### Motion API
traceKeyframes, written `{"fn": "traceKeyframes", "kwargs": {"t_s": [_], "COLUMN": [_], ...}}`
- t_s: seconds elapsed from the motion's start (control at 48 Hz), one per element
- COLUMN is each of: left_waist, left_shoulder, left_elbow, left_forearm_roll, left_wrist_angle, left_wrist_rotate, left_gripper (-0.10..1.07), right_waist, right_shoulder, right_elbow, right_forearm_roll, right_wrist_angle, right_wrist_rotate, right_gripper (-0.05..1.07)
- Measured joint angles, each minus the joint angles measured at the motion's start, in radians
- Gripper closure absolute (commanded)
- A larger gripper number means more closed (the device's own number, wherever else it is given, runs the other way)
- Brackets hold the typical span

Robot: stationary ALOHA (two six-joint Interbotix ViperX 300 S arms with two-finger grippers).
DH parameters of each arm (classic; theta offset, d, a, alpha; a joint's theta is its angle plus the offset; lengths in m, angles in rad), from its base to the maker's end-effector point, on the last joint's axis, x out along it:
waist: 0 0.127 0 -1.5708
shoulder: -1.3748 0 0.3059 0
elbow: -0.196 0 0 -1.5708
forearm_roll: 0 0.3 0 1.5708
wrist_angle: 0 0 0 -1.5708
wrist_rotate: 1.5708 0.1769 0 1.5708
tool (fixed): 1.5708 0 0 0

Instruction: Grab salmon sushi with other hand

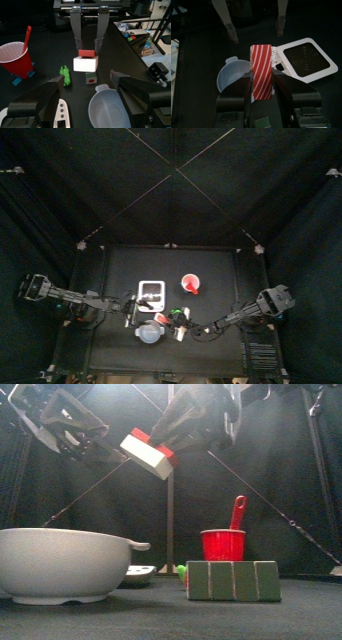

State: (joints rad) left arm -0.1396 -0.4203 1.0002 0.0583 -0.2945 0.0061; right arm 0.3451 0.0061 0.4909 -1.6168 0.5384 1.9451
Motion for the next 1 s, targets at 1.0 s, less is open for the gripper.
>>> {"fn": "traceKeyframes", "kwargs": {"t_s": [1.0], "left_waist": [-0.002], "left_shoulder": [0.153], "left_elbow": [-0.103], "left_forearm_roll": [0.06], "left_wrist_angle": [0.006], "left_wrist_rotate": [0.002], "left_gripper": [0.11], "right_waist": [0.0], "right_shoulder": [0.021], "right_elbow": [-0.006], "right_forearm_roll": [-0.008], "right_wrist_angle": [0.002], "right_wrist_rotate": [-0.002], "right_gripper": [0.55]}}
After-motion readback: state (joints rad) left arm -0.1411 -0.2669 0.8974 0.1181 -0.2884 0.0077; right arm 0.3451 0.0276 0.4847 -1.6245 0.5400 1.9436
